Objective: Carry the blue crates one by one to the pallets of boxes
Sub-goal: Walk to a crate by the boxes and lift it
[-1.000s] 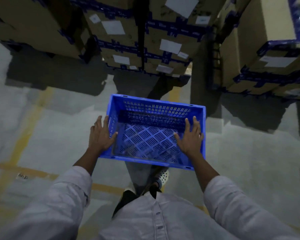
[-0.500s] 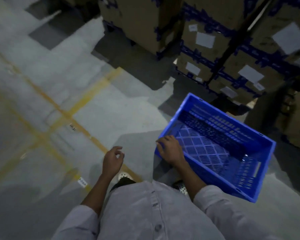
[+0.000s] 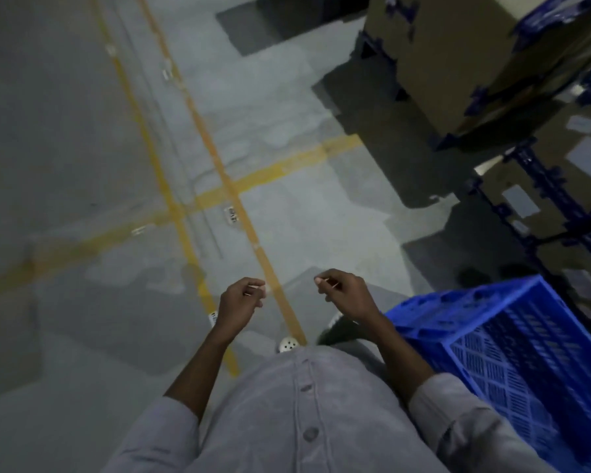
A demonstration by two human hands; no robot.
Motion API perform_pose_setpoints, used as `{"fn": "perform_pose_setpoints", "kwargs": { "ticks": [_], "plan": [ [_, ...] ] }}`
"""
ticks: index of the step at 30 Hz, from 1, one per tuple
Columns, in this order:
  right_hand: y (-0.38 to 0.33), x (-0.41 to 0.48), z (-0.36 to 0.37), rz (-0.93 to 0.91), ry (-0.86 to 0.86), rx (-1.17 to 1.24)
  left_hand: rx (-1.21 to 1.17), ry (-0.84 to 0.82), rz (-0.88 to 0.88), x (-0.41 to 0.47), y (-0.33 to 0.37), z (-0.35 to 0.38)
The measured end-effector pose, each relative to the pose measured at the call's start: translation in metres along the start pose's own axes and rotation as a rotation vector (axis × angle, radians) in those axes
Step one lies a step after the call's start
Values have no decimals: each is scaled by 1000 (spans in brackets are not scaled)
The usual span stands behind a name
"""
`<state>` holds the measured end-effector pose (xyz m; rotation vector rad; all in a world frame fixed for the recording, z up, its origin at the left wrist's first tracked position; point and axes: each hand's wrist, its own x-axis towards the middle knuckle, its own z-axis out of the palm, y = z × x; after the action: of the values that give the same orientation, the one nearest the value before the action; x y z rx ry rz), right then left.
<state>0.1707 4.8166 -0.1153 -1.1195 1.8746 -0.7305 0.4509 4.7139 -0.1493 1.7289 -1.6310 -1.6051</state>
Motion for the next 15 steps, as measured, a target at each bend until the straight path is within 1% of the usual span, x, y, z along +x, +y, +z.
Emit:
{"fn": "perform_pose_setpoints", "kwargs": {
  "ticks": [3, 8, 12, 14, 15],
  "plan": [
    [-27, 42, 2, 0, -52, -1, -72, 39, -38, 29, 10, -17],
    [-58, 141, 8, -13, -111, -26, -143, 124, -100, 107, 32, -42],
    [-93, 256, -5, -29, -252, -14, -198, 168, -117, 186, 70, -69],
    [-120, 315, -18, -48, -253, -4, -224, 193, -121, 222, 96, -86],
    [-134, 345, -23, -60, -228, -4, -240, 211, -120, 241, 109, -95]
  ]
}}
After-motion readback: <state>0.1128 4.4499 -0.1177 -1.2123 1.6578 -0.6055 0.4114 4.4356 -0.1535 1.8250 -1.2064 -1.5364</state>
